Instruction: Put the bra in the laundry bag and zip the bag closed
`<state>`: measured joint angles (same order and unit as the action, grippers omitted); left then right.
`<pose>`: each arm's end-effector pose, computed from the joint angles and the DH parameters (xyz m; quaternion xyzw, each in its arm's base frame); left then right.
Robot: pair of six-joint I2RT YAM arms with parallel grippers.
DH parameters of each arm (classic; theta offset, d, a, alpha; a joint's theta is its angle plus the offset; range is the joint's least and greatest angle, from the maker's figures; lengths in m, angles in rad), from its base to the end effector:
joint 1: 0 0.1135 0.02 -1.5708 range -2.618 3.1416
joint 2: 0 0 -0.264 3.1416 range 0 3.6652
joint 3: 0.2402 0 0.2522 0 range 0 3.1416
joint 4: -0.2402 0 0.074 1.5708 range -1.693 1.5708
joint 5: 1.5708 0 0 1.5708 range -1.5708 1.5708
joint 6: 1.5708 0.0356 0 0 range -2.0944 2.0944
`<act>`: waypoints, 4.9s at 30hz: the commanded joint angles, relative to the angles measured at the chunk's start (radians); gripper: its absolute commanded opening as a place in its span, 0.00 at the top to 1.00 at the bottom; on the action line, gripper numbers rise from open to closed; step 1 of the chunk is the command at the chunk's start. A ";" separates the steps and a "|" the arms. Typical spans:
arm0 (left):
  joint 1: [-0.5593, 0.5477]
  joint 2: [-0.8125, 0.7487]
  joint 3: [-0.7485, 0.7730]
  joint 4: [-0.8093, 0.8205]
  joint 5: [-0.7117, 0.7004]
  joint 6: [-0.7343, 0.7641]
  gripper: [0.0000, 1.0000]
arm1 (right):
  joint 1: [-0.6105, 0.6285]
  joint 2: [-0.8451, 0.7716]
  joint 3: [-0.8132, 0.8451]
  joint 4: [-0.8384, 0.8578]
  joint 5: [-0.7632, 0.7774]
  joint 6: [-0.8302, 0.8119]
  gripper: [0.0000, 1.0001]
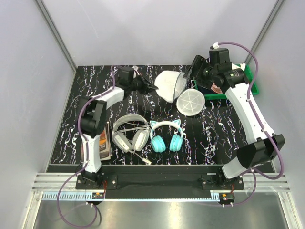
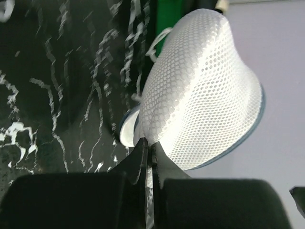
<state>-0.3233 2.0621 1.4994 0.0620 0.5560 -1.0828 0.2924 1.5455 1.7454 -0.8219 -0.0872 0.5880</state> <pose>0.4446 -0.1688 0.2163 -0.1767 0.8202 -0.4971 0.2214 0.3155 0.0982 0.4211 0.1112 0.8820 0.2295 0.3963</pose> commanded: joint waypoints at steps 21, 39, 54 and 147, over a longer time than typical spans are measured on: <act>-0.149 -0.100 0.277 -0.555 -0.585 0.695 0.09 | -0.274 0.205 -0.004 -0.034 0.040 0.019 0.13; -0.168 0.154 0.436 -0.568 -0.564 0.716 0.24 | -0.420 0.606 0.347 0.116 0.199 -0.099 0.15; -0.042 0.015 0.369 -0.634 -0.611 0.764 0.26 | -0.371 0.814 0.603 -0.017 0.362 -0.223 0.14; -0.674 -0.252 -0.162 0.269 -0.124 0.948 1.00 | -0.358 -0.588 -0.316 -0.591 0.022 0.031 1.00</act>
<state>-0.9951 1.8191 1.2419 0.3260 0.5999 -0.0387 -0.0677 1.0073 1.3758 -1.3338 -0.2752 0.5583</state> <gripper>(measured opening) 0.023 0.011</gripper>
